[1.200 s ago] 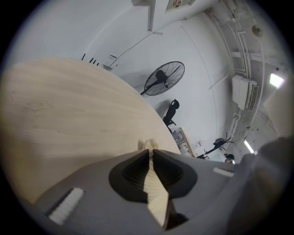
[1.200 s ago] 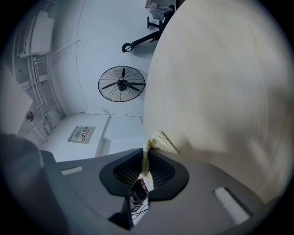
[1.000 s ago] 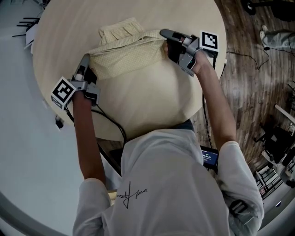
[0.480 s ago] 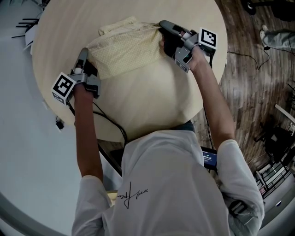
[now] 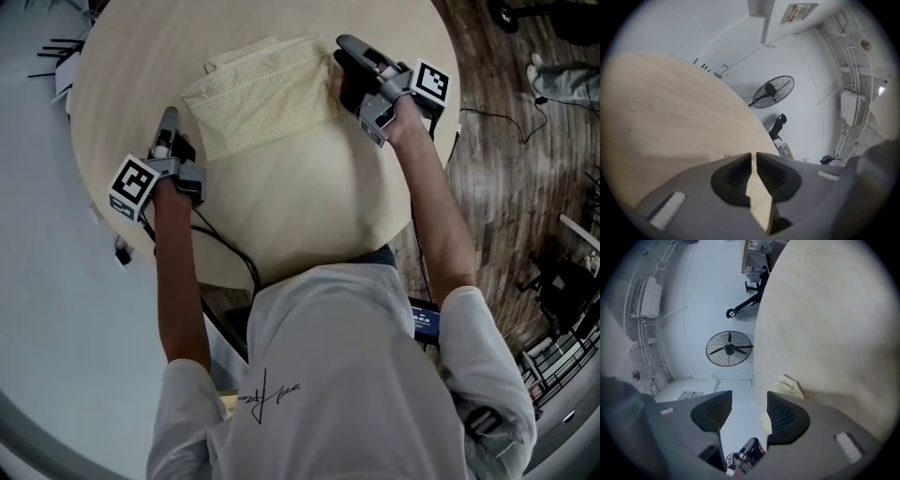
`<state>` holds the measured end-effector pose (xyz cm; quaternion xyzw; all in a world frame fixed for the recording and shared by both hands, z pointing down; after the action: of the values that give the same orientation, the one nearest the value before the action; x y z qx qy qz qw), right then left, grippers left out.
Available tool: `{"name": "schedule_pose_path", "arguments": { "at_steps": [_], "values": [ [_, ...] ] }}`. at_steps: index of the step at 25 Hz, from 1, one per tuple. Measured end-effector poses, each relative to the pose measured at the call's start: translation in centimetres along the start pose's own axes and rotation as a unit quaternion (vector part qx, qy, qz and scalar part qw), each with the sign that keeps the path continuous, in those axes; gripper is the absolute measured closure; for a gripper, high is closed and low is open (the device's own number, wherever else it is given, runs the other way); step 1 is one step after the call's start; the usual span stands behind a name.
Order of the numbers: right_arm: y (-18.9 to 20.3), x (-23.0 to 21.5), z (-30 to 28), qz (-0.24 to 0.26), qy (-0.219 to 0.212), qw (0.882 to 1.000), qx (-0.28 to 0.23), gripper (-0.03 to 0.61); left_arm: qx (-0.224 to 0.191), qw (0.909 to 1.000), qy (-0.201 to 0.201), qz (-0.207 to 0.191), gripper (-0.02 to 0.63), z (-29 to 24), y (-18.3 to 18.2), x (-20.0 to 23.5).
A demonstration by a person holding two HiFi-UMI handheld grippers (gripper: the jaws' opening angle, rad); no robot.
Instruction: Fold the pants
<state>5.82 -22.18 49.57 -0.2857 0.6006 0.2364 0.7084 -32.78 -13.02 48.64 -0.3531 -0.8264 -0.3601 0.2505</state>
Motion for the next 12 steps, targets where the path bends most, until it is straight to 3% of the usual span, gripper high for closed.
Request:
{"name": "schedule_pose_path", "arguments": {
  "at_steps": [12],
  "values": [
    [3.9, 1.8, 2.7, 0.072, 0.049, 0.996, 0.035, 0.371, -0.026, 0.9964, 0.007, -0.080, 0.552, 5.1, 2.0, -1.6]
  ]
}}
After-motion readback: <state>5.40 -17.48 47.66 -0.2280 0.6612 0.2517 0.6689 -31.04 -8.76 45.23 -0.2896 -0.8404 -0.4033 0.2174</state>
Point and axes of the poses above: the fingertips, and each gripper's own axes: z backward along the fingers, x to its left, y out of its underside, the point moved 6 cm from there along z, backward along the fingers, and after that the axes turned 15 degrees about -y, right-handed, at the moved point
